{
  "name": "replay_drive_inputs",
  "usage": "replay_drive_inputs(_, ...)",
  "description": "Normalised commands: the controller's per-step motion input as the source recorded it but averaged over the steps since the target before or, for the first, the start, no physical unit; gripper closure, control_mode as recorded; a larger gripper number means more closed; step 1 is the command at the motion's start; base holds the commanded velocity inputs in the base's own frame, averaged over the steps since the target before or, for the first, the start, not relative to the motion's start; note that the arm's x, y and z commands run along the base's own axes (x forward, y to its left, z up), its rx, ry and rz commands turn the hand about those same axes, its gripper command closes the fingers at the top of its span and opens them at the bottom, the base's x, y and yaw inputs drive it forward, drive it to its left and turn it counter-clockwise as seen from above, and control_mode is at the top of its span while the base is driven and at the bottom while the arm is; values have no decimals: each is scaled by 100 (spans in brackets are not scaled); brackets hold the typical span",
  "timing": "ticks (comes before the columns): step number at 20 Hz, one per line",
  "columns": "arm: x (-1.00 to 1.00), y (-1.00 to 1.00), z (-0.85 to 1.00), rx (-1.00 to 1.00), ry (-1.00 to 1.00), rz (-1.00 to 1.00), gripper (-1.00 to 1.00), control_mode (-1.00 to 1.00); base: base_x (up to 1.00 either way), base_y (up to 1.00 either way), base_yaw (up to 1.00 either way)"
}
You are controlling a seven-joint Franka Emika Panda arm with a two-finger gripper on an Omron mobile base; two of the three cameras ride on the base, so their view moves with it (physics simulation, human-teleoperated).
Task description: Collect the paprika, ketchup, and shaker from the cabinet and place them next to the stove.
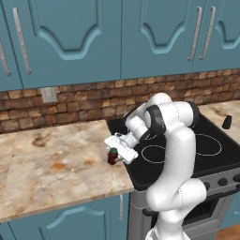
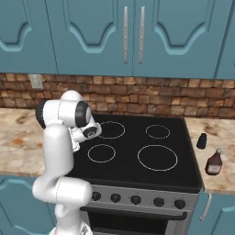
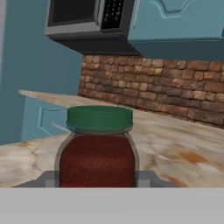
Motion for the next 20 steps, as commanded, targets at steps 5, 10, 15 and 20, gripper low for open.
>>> replay_drive_inputs(5,0,-1,-2,-2,0,0,-100,-100,0,0,0)
replay_drive_inputs(10,-4,-16,23,0,0,0,-100,-100,0,0,0)
replay_drive_inputs(15,0,-15,40,0,0,0,-100,-100,0,0,0)
replay_drive_inputs(20,-7,-22,56,0,-4,0,-100,-100,0,0,0)
